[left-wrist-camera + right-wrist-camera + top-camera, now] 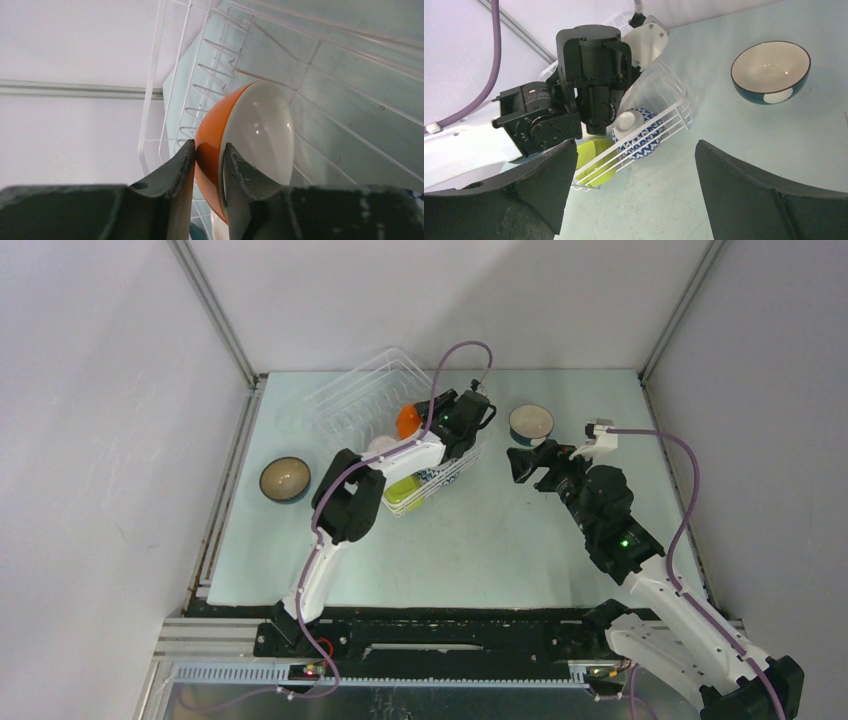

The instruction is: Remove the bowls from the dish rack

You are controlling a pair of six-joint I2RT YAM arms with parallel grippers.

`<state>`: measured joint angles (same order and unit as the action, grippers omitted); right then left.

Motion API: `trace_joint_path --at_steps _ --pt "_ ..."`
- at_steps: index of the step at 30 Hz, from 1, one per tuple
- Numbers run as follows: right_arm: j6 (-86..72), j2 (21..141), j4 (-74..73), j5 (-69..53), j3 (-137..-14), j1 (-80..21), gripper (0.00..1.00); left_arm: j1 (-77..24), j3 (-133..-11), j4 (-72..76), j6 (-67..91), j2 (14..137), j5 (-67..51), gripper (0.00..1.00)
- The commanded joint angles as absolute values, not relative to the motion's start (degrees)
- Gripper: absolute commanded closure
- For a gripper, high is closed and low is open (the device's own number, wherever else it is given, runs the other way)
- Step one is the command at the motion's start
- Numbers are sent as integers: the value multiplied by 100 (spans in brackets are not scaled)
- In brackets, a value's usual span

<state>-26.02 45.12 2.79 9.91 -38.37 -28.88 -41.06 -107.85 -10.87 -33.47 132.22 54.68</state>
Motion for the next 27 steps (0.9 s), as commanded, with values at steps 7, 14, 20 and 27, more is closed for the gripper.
trace_joint_path --at_steps 7,14,20,27 --pt "-2585 4529 514 907 -3836 -2843 5 -4138 -10504 -67 -3877 12772 6169 79" --pt "-2585 4549 521 897 -3829 -2834 5 -4238 -10498 579 -4513 12744 6495 82" --pt "-2588 4537 482 897 -3836 -2817 5 -4250 -10326 1421 -5327 12612 6854 89" --pt "-2613 4472 420 916 -3832 -2808 5 -4254 -9929 1753 -5263 11945 7119 100"
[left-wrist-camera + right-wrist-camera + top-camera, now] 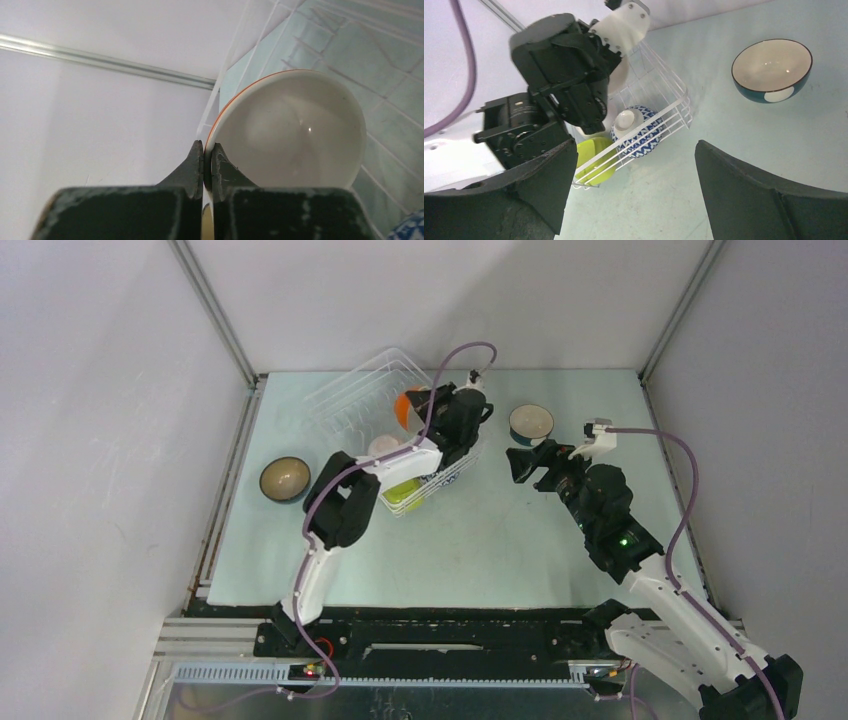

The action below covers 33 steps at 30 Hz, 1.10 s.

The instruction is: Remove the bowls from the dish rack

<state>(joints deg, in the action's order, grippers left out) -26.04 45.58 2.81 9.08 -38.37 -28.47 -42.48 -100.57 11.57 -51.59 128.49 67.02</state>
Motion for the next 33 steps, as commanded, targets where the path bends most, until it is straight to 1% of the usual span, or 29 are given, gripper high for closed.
trace_joint_path --at_steps 1,5,11,14,17,20,23,29,33 --pt "-2622 4466 410 922 -3832 -2804 5 -4256 -9866 1722 -5189 11819 7180 100" --pt "-2642 4447 372 935 -3832 -2797 5 -4259 -9655 1318 -4661 11301 7300 100" --pt "-2671 4421 348 921 -3832 -2795 6 -4299 -9346 11 -3263 10338 7172 100" --pt "-2683 4435 375 803 -3832 -2795 9 -4309 -9390 -1261 -2001 9870 6535 100" --pt "-2681 4506 497 493 -3831 -2795 15 -4309 -9210 -1898 -1002 9371 5668 100" --pt "-2674 4598 635 -70 -3890 -2802 20 -4308 -8844 -2029 -412 8905 4542 100" --pt "-2723 4816 515 -424 -4144 -2885 21 -4310 -8548 -2000 -46 8583 3782 100" --pt "-2673 5353 -63 -457 -4892 -3190 23 -4352 -8058 -1817 698 8198 2838 100" --pt "-2717 5870 -695 -307 -5470 -3236 25 -4439 -7541 -1397 1015 7851 2511 100"
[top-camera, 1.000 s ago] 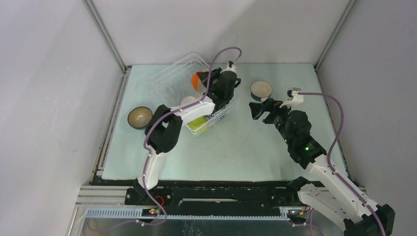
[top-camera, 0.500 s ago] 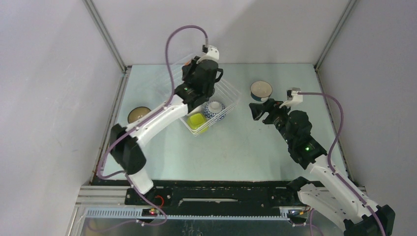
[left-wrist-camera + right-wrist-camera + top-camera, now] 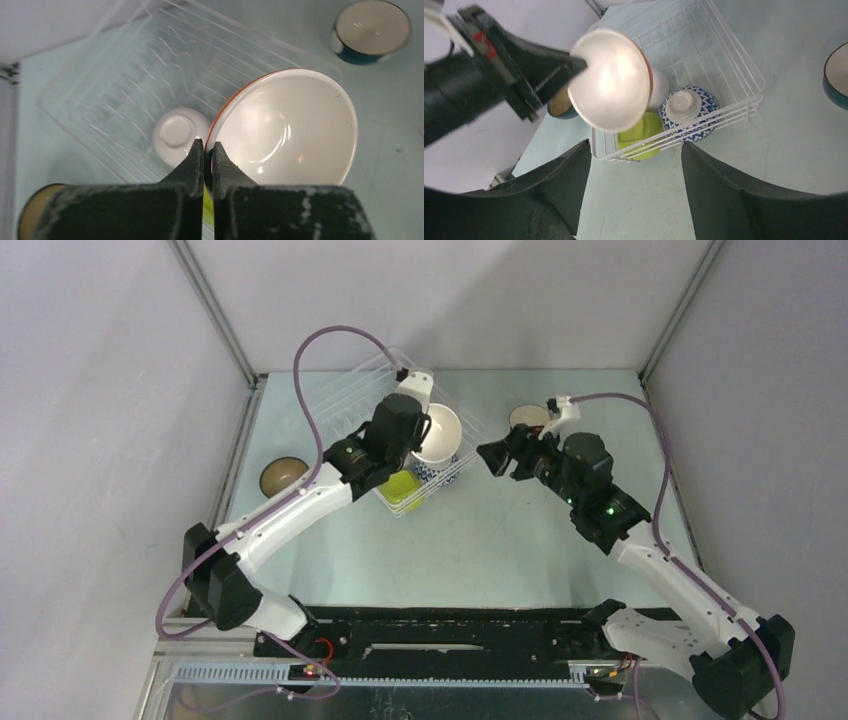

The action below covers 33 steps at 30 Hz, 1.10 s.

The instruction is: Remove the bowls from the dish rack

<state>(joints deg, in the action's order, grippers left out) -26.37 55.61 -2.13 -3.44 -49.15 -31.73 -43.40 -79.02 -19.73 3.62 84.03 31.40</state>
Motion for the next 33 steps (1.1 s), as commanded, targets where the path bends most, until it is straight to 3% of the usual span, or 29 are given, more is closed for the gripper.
trace_joint_path --at_steps 1,16,21,23,25,26,28,33 --pt "-2751 5967 -776 -291 -5576 -3241 27 -4470 -7439 -1311 1050 7776 2486 100" --pt "-2781 7048 -1460 190 -6407 -3504 50 -4825 -6935 -884 1187 7383 2127 100" --pt "-2688 7319 -1756 474 -6701 -3533 76 -4839 -6986 -881 1220 7427 1942 97" --pt "-2625 7445 -1961 612 -6852 -3526 89 -4839 -7008 -883 1277 7484 1918 91" --pt "-2561 7558 -2193 780 -7029 -3476 100 -4834 -7041 -918 1403 7543 1897 76" --pt "-2532 7600 -2281 796 -7091 -3412 100 -4826 -7073 -960 1479 7568 1876 66" --pt "-2535 7652 -2365 674 -7140 -3182 100 -4818 -7128 -1042 1538 7601 1811 57" --pt "-2575 7728 -2454 373 -7141 -2392 100 -4703 -7085 -1152 1582 7581 1717 43"
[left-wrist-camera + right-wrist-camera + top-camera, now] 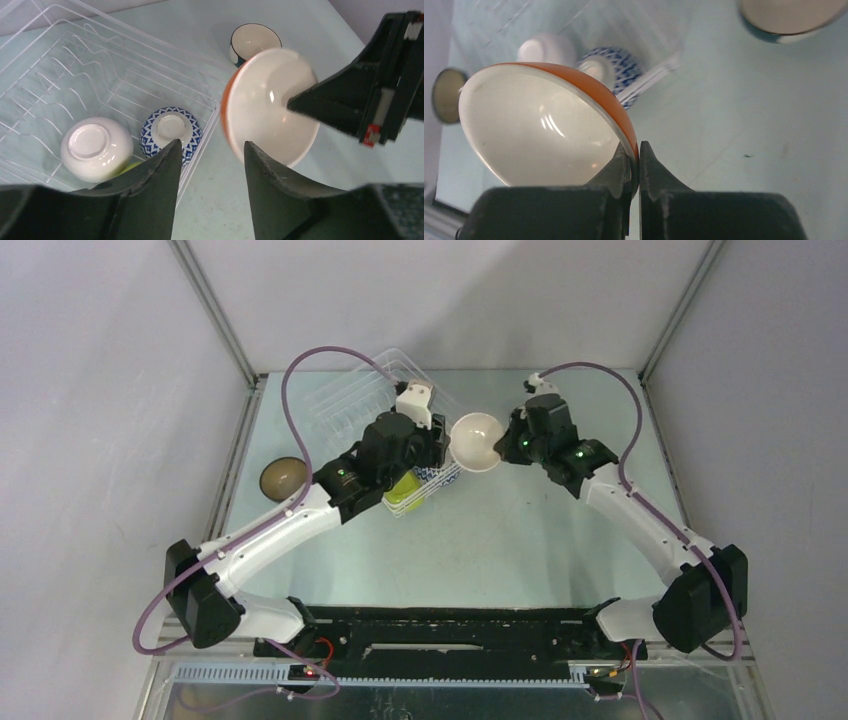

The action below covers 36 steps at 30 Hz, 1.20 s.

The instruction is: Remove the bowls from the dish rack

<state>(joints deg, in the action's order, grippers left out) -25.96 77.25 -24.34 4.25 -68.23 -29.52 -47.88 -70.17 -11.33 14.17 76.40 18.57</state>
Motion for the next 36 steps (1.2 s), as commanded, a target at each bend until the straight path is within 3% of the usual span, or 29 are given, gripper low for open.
trace_joint_path --at_steps 1,4,15,20,26,36 --pt "-2566 7764 -2479 381 -7141 -2230 100 -4660 -7051 -1166 1582 7569 1735 40" --pt "-2620 7927 -2574 369 -7142 -1621 100 -4573 -6917 -1195 1597 7516 1756 31" --pt "-4027 8811 -2916 949 -7231 278 100 -4534 -6321 -644 1727 7297 1688 28" --pt "-4296 9678 -3516 1332 -7964 585 100 -4535 -6297 -642 1707 7321 1705 28" --pt "-3923 11172 -4786 1098 -9823 879 100 -4532 -6216 -635 1648 7253 1827 28" --pt "-3464 11971 -4397 207 -10226 1155 100 -4530 -6161 -633 1619 7229 1861 28"
